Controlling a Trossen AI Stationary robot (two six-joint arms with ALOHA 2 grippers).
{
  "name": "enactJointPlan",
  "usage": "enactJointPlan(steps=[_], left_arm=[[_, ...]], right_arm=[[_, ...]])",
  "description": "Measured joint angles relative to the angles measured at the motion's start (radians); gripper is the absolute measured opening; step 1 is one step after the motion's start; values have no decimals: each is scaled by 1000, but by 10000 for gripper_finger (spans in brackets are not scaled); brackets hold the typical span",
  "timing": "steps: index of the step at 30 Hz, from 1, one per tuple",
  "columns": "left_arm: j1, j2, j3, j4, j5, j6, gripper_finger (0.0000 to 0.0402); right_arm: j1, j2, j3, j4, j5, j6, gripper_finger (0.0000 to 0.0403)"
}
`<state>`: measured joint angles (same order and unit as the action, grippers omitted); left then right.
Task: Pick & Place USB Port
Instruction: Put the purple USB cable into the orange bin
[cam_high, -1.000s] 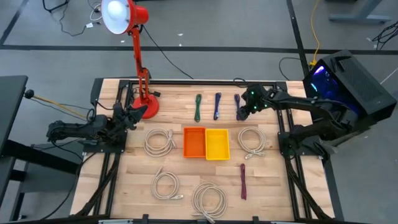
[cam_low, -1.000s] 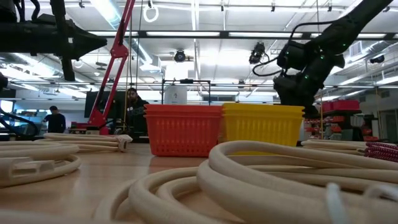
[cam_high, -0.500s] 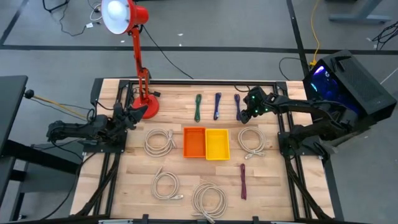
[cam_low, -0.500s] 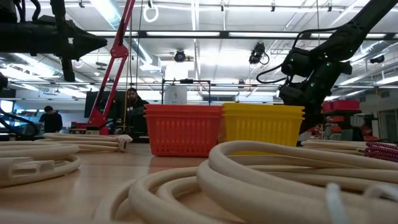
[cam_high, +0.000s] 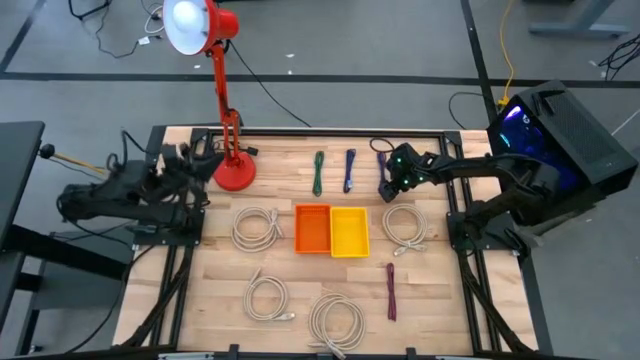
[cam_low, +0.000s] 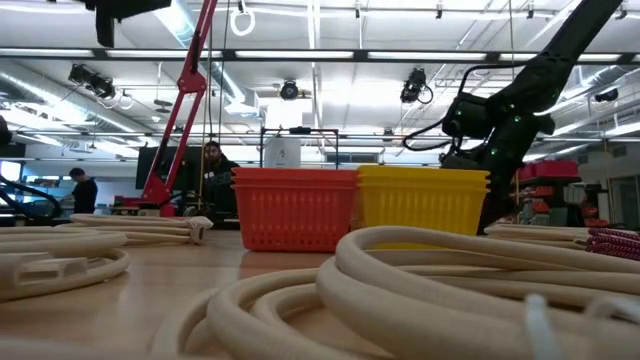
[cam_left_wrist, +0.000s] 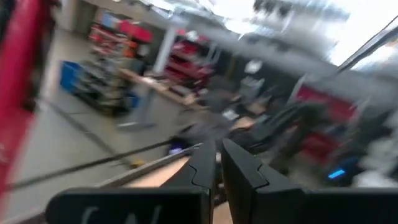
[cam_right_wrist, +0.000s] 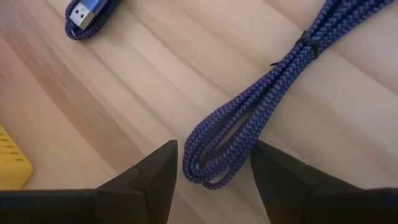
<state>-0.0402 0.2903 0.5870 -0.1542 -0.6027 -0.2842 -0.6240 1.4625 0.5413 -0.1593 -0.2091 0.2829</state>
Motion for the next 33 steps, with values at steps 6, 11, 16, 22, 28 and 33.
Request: enactJointPlan(steps=[6,11,16,22,28,33], left_arm=[[0,155,188,-130,-48,35,28],[0,298,250,-131,-25,55,28],[26,424,253,-130,-2,32,28],[92,510,253,-72,93,-20,28],[152,586,253,94,218,-20,28],[210,679,253,248,322,-51,28]], right_arm=[[10,25,0,37,5,-17,132],[8,28,1,68,-22,-2,17],[22,-4,38,36,-38,19,10],[28,-140,194,-192,72,-71,10],[104,-326,435,-337,81,-93,10],[205,-439,607,-394,177,-100,8]])
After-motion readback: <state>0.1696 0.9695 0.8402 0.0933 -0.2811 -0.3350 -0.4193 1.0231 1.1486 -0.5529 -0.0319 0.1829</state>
